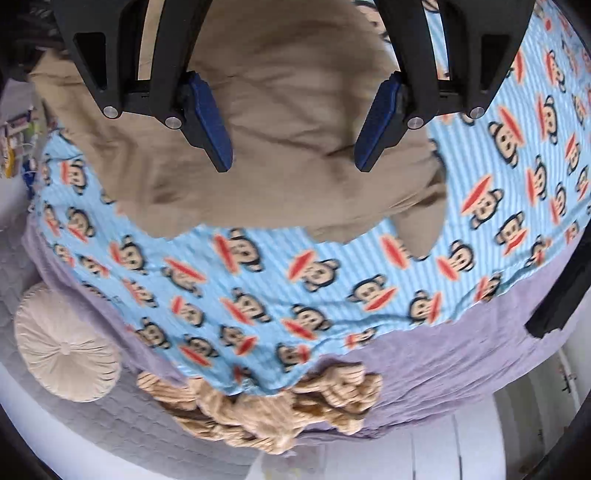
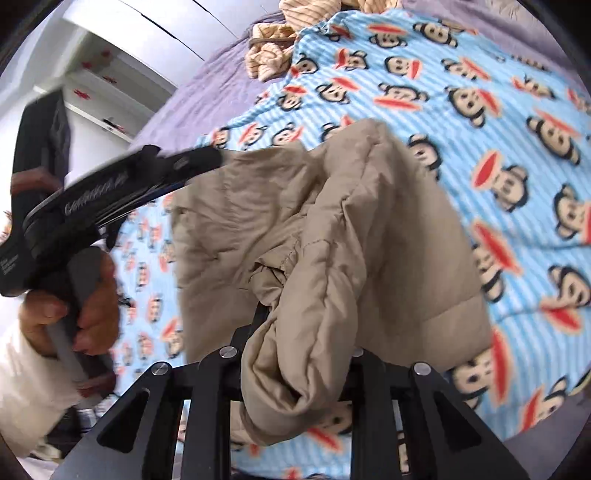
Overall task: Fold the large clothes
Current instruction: 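Lower the jacket onto the blanket and open the left tool while the right tool holds, then open the right tool and release the jacket onto the blanket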
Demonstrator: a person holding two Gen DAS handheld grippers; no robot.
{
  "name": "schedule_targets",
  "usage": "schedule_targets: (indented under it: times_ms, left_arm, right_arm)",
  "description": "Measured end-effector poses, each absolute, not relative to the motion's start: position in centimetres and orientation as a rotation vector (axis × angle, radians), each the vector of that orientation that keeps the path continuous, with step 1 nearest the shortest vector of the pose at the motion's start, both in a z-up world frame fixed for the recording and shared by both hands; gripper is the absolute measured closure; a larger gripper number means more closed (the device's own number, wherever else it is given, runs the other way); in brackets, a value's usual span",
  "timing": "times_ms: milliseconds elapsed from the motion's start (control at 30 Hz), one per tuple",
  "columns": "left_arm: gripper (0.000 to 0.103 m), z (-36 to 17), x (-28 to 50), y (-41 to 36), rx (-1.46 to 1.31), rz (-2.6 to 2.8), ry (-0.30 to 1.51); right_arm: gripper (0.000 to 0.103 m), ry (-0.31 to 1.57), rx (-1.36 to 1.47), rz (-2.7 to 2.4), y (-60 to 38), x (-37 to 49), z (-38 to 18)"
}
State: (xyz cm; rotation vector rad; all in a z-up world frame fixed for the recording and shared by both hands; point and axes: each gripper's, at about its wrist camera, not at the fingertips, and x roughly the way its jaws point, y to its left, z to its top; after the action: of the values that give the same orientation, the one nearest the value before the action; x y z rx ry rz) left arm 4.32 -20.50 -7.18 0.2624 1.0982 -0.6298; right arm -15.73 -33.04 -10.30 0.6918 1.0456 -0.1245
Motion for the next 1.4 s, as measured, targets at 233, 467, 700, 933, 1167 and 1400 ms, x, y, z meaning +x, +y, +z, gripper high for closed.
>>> schedule_targets:
  times_ms: [233, 467, 700, 933, 1167, 1400]
  left_arm:
    - [0.034, -11.8, 4.4, -23.8, 0.298, -0.601, 1.09]
    - [0.034, -14.1, 2.8, -31.3, 0.374, -0.619, 1.081]
    - [0.032, -14.8, 2.8, -30.9, 0.399, -0.602, 1.091]
    - [0.032, -15.0, 2.4, -31.7, 0.473, -0.571, 1.082]
    - [0.032, -12.8, 2.5, -30.7, 0.462, -0.516, 1.128]
    - [0.032, -9.2, 0.9, -25.3, 0.372, -0.439, 1.167]
  right_arm:
    - [0.084, 1.068, 0.742, -0.268, -37.0, -19.0, -12.5]
    - [0.084, 1.107, 0.89, -0.37, -41.5, -21.9, -18.0]
    - [0.084, 1.094, 0.881, -0.436, -44.6, -22.5, -14.8]
    - [0.082, 0.938, 0.694, -0.25, -42.9, -19.1, -8.6]
    - [0.082, 1.191, 0.711, -0.136, -40.3, -16.1, -16.0]
    - [0.082, 1.268, 0.727, -0.064, -41.2, -15.5, -18.5]
